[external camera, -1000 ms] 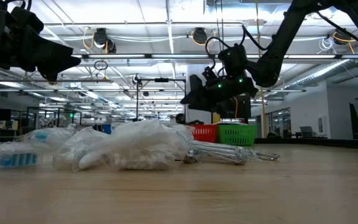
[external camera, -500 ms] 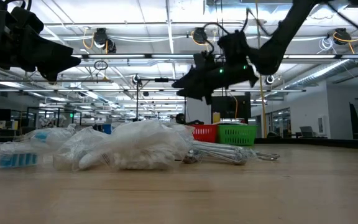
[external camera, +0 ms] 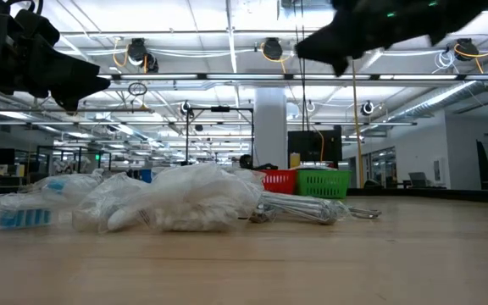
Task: Pick & Place Travel size toiletries
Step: Put the cotton pack into the red bin
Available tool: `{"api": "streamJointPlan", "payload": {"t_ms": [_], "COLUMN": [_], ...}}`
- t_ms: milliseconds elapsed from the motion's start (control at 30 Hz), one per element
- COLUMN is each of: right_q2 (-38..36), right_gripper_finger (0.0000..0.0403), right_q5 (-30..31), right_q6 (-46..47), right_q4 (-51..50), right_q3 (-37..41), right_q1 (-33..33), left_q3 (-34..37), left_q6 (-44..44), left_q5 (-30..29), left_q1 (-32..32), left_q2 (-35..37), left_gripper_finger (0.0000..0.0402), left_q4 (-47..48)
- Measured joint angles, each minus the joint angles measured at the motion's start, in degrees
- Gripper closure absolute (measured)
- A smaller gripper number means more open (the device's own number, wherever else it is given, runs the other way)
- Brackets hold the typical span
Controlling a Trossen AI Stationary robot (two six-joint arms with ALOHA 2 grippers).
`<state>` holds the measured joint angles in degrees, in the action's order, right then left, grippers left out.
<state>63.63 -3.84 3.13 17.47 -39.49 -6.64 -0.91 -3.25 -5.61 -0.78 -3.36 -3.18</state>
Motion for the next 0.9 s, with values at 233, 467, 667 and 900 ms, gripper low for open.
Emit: {"api": "streamJointPlan", "payload": {"t_ms": [233, 467, 667, 900], "right_q2": [-21.50, -40.30, -51.02, -58.24], "right_gripper_finger": [0.0381, 0.0400, 0.0402, 0.0402], "right_q5": [8.79, 8.26, 8.15, 8.20], "right_q6": [0.57, 0.48, 0.76, 0.24], "right_q4": [-5.36, -5.81, -5.80, -5.75], "right_q3": [11.32, 20.95, 27.12, 32.14], "right_q1": [6.19, 8.35, 9.04, 10.15], "left_q3": [0.00, 0.00, 0.00, 0.00], "left_q6": [0.00, 0.00, 0.00, 0.00], "left_q5": [0.00, -0.02, -0.02, -0.02], "left_q1": [0.00, 0.00, 0.00, 0.00], "left_q2": [-0.01, 0.00, 0.00, 0.00], "left_gripper_finger": [0.0210, 0.0210, 0.0211, 0.0210], "left_q4": [0.00, -0.01, 0.00, 0.00]}}
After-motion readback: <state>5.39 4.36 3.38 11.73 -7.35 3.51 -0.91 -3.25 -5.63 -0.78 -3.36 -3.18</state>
